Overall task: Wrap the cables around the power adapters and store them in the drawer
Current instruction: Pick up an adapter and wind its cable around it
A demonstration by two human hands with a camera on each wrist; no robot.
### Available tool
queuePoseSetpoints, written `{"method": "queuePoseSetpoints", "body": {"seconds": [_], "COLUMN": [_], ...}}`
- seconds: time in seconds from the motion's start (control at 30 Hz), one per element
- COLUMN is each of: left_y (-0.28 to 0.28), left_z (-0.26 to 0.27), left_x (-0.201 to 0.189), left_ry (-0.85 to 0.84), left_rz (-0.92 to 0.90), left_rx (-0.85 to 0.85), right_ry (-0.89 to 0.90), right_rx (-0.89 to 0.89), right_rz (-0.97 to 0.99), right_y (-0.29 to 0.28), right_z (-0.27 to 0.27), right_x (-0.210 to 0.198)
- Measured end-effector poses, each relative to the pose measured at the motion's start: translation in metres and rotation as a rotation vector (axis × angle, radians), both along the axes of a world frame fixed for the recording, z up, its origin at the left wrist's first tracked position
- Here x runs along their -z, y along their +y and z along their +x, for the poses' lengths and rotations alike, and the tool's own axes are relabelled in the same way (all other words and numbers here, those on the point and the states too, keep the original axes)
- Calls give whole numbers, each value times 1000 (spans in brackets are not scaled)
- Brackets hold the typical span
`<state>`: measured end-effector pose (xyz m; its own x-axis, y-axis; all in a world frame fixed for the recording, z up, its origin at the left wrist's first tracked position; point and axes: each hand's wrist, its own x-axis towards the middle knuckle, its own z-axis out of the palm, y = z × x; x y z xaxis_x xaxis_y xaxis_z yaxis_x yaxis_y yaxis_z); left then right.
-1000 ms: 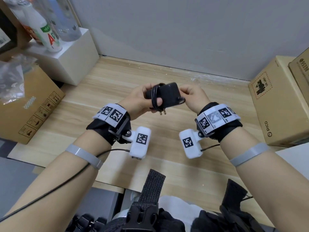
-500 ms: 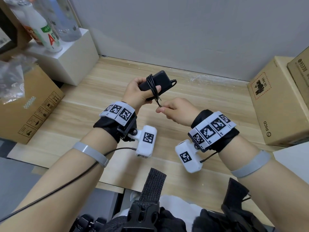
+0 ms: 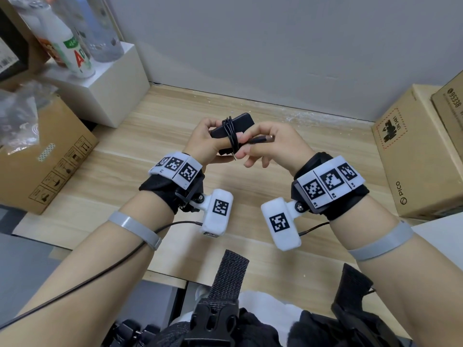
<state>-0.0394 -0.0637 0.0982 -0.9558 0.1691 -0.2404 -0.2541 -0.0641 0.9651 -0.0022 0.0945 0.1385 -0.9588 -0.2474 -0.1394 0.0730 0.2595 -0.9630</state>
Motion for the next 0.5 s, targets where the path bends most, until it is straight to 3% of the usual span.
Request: {"method": "queuePoseSetpoints", "body": {"seconds": [0.1,0.3,0.5], "left_y": [0,2,-1], "left_z": [2,7,5], "left_x": [1,2,0], "left_ry": [-3,-6,-45], "left_rz": [22,57,126], "left_rx": [17,57,138], "right_ry": [36,132,115], "right_rx": [-21,57,115], "right_rz": [-99,-23,-105], "right_y": [3,1,-1], "right_z": [-1,-4,-5], "right_x": [3,8,7]}}
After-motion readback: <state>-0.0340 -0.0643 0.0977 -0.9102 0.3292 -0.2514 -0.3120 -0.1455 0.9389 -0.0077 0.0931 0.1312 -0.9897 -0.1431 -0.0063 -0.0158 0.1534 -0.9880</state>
